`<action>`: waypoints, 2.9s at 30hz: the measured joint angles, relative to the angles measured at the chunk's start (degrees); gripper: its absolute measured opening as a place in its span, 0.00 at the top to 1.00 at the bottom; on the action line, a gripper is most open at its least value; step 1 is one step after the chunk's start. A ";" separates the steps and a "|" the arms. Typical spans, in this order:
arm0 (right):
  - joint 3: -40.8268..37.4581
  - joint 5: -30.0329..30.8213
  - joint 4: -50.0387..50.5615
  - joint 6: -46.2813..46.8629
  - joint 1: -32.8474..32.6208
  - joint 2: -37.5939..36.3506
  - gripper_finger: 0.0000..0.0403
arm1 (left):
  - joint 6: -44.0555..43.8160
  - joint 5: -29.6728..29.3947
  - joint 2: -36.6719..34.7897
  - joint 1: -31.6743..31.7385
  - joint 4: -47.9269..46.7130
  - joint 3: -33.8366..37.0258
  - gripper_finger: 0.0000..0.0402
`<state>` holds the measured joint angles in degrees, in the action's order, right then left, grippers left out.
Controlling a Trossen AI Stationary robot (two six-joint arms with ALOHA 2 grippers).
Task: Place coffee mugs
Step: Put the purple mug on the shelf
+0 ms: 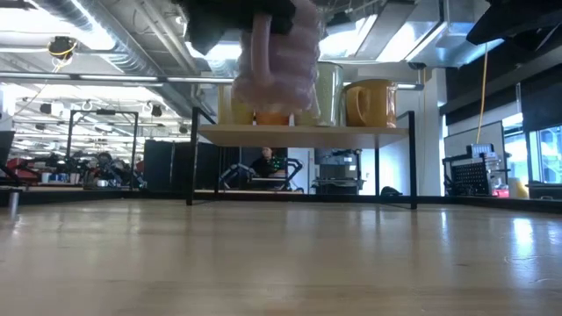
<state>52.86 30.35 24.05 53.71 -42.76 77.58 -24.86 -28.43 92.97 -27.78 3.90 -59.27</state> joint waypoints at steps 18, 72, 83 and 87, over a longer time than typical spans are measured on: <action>0.00 5.14 -0.44 1.50 0.04 0.00 0.60 | 3.13 6.74 -10.02 6.53 -7.13 -0.06 0.87; 0.00 9.12 0.11 2.82 0.04 0.00 0.60 | 13.35 22.73 -10.86 38.49 -10.66 -4.02 0.87; 0.00 9.60 0.11 2.89 0.04 0.00 0.60 | 12.98 24.00 -10.25 39.16 -2.14 1.50 0.87; 0.00 9.58 0.04 3.00 0.04 0.00 0.60 | 12.02 25.05 -10.42 39.64 1.14 3.52 0.87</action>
<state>52.86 39.93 24.09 56.71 -42.72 77.58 -12.84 -3.38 82.54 11.86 5.04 -55.75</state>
